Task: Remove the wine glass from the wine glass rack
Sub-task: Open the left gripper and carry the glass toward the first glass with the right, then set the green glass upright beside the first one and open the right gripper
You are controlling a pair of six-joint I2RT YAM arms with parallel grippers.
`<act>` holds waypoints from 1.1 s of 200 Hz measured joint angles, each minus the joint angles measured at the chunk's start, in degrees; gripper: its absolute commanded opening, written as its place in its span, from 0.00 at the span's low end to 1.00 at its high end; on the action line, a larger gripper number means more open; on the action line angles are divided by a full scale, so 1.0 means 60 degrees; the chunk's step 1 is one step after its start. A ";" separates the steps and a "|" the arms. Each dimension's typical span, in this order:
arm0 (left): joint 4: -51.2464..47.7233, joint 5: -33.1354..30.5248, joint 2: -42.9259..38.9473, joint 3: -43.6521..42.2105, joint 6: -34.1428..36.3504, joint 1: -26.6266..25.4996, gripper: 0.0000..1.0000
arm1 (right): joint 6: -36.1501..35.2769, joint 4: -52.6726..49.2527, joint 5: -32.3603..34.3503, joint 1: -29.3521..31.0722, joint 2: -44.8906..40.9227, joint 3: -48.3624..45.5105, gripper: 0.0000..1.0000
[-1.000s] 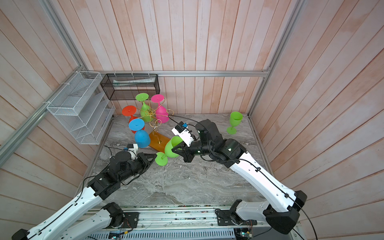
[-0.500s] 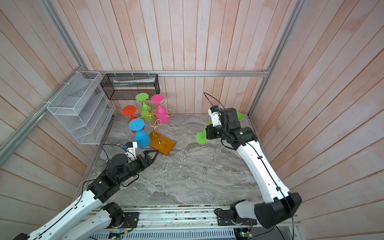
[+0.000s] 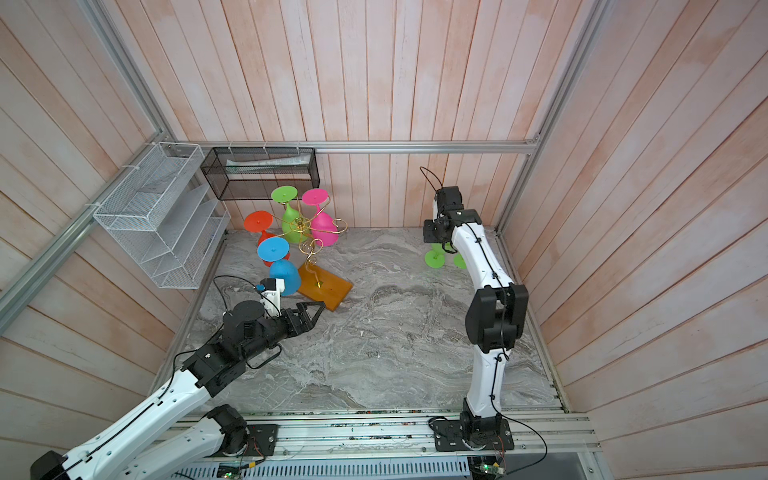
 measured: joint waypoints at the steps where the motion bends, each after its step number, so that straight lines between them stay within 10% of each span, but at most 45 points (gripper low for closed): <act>1: 0.0000 0.0000 0.0015 0.0011 0.0011 0.0000 1.00 | 0.0000 0.0000 0.0000 0.0000 0.0000 0.0000 0.00; 128: -0.0033 -0.0080 0.0444 0.0499 0.0390 0.0000 1.00 | -0.0397 -0.0878 -0.0226 0.0000 0.2018 0.2299 0.00; 220: -0.1708 -0.1519 -0.0331 0.1067 0.0790 0.0000 1.00 | -0.0732 -0.1045 -0.0284 0.0131 0.1960 0.2637 0.53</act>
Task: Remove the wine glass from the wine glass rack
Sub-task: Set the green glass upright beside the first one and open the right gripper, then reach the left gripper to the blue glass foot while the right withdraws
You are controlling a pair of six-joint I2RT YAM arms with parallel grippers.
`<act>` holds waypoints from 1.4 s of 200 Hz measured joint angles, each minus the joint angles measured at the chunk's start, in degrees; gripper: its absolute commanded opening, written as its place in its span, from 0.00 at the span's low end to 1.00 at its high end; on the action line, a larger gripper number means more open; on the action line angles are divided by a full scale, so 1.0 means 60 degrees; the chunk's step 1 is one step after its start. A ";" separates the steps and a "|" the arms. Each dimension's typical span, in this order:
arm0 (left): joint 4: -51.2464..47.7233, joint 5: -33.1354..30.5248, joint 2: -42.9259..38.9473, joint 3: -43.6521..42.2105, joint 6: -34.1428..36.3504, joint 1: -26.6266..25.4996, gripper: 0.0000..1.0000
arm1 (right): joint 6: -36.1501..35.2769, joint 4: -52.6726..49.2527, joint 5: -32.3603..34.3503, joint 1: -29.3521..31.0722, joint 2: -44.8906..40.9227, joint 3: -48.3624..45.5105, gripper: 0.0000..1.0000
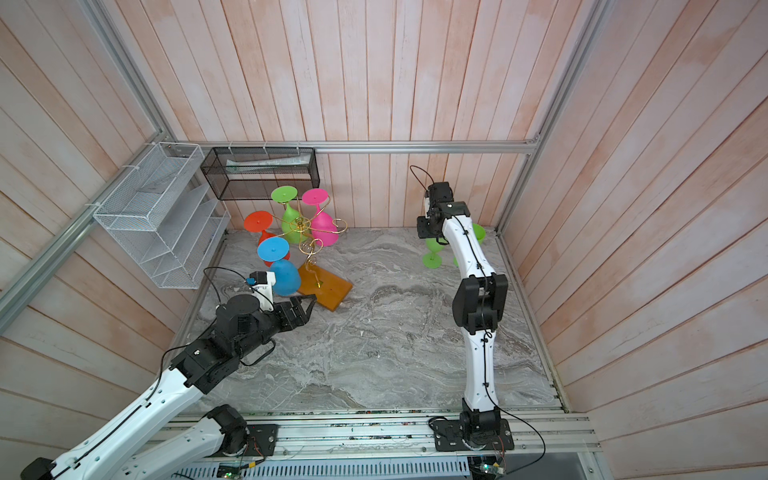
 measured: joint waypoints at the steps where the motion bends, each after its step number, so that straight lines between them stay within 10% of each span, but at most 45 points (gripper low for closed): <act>1: -0.0040 -0.0026 -0.0015 0.0011 0.0007 0.0000 1.00 | 0.0000 0.0004 0.0007 0.0004 -0.0004 0.0000 0.53; 60: -0.1373 -0.0718 -0.0433 0.0357 0.0044 0.0022 1.00 | -0.0022 0.0670 0.0153 0.0892 -0.1574 -0.0543 0.60; 153: -0.3541 -0.0543 -0.1191 0.2404 -0.1064 0.0295 0.86 | 0.0153 0.5133 0.0769 0.3115 -0.6721 -0.6379 0.58; 280: -0.0608 0.3034 0.0291 0.2080 -0.5461 0.2739 0.45 | 0.0386 0.7668 0.1140 0.4277 -0.9449 -1.0877 0.54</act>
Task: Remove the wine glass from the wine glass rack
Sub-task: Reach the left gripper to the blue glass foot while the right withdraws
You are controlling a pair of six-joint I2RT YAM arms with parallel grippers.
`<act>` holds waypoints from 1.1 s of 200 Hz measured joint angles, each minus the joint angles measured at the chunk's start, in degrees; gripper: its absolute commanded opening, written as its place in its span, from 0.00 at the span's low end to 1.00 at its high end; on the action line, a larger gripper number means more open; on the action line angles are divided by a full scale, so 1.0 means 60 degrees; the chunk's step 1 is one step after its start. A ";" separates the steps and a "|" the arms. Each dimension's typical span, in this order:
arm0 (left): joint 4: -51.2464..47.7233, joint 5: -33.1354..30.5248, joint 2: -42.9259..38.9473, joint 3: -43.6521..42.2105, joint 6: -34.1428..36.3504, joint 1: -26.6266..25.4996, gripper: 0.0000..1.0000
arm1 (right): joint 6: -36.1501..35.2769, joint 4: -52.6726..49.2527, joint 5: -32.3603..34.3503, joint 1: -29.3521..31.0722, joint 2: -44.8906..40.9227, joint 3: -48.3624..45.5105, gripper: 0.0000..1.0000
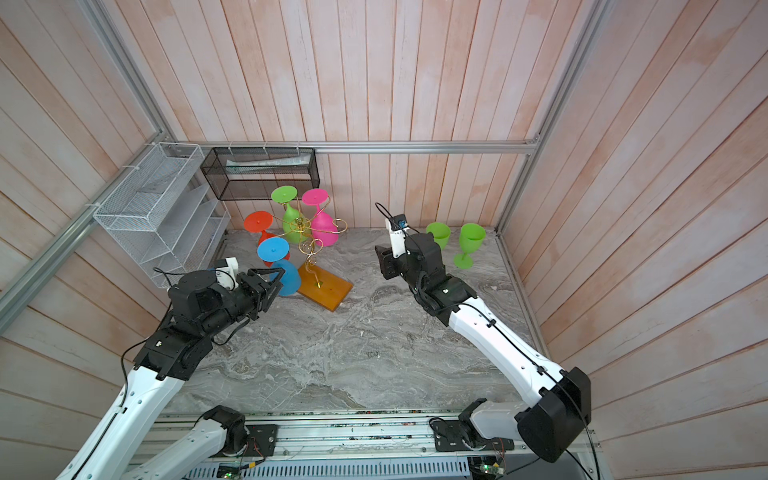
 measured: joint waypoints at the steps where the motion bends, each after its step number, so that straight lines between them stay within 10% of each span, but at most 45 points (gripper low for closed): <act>1: 0.0040 0.0000 0.0000 -0.0011 -0.0058 0.0011 0.45 | 0.0000 0.0022 -0.0004 0.0007 -0.0015 -0.0007 0.54; 220: 0.1377 -0.0627 0.0335 -0.0062 -0.0350 0.0820 0.32 | -0.0036 0.0707 -0.0277 0.0058 -0.0353 -0.0565 0.50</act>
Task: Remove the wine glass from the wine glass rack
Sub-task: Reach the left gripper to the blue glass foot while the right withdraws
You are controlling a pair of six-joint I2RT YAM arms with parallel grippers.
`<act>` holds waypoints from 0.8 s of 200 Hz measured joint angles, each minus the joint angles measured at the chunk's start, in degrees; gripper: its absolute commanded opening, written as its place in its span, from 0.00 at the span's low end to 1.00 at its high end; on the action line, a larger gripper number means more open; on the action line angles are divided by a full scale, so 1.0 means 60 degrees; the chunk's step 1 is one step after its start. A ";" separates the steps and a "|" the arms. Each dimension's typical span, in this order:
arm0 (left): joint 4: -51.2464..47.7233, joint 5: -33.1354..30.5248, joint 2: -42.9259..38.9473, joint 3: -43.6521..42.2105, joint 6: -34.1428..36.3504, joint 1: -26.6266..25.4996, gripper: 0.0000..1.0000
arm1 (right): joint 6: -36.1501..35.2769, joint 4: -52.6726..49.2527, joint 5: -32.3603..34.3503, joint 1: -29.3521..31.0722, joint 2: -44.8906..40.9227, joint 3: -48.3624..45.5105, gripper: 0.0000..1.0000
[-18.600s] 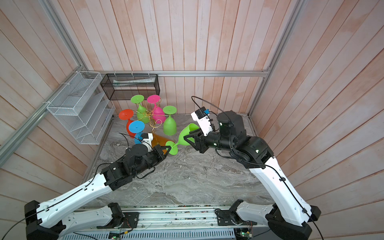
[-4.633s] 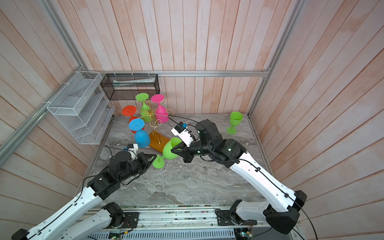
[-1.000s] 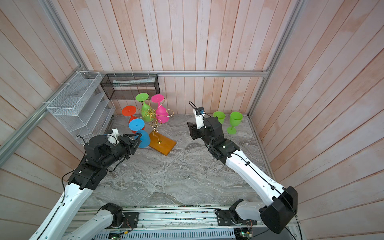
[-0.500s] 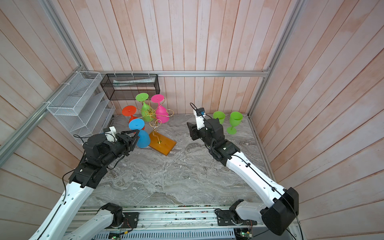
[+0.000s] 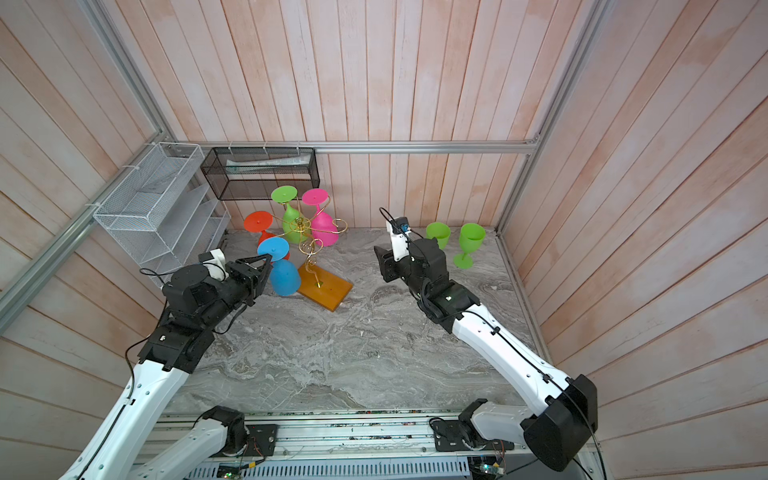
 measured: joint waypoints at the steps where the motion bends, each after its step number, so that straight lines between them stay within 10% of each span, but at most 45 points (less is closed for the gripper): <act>1: 0.0011 0.0004 0.0004 0.0000 0.0000 0.0011 0.32 | 0.0000 0.0000 -0.0007 0.0000 0.0000 0.0000 0.50; 160: 0.0441 0.0142 0.0310 0.0000 0.0259 0.0382 0.00 | 0.0000 0.0149 -0.0073 0.0007 -0.0004 -0.0062 0.48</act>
